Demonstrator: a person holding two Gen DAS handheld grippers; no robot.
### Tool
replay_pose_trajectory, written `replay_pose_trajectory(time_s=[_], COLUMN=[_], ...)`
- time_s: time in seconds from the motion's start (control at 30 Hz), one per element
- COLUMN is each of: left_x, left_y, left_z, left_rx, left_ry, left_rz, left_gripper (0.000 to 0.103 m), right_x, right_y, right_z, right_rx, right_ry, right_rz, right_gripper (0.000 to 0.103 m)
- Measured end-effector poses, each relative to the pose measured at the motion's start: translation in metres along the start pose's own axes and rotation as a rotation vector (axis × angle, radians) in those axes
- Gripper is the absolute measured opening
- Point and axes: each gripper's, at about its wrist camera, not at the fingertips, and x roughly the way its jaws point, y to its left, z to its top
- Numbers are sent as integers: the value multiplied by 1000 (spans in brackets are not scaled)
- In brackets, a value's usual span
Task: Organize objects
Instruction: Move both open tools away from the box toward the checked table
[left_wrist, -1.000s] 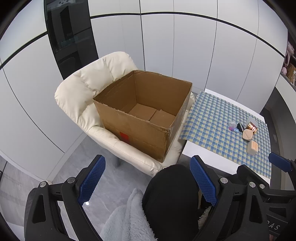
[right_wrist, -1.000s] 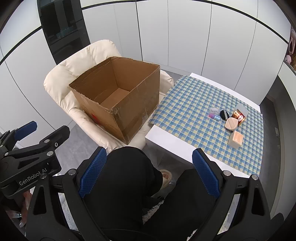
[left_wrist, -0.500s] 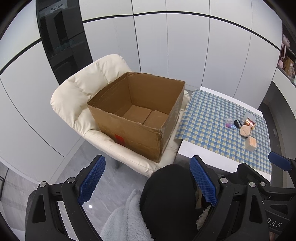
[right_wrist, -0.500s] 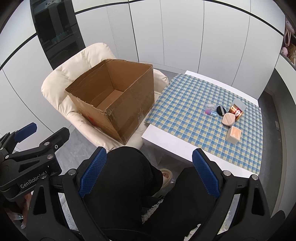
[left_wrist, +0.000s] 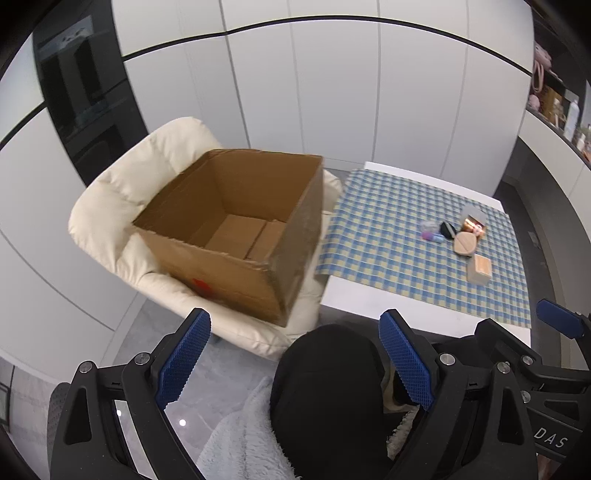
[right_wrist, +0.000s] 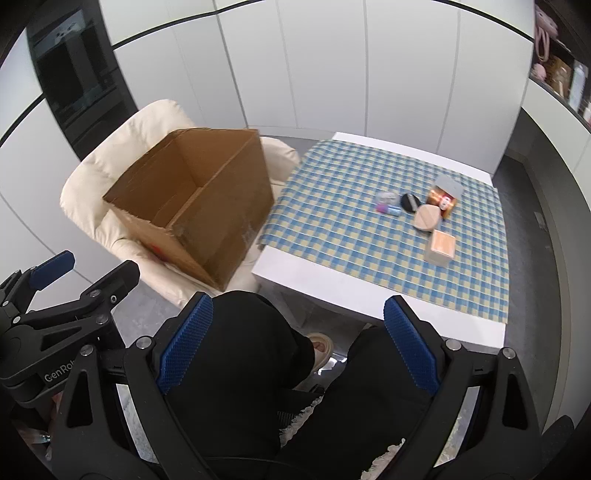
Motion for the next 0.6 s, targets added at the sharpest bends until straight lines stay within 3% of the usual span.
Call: replay_pose_trajectory(time_s=[0.6], left_x=[13], left_y=[-81], left_z=[8], left_rx=[147], left_ry=[19], left_rz=[-117], left_gripper=[93], right_x=[-12], right_y=[-70], right_z=[-14], right_rx=[147], right_ry=[11], right_rz=[-120], right_gripper=[96])
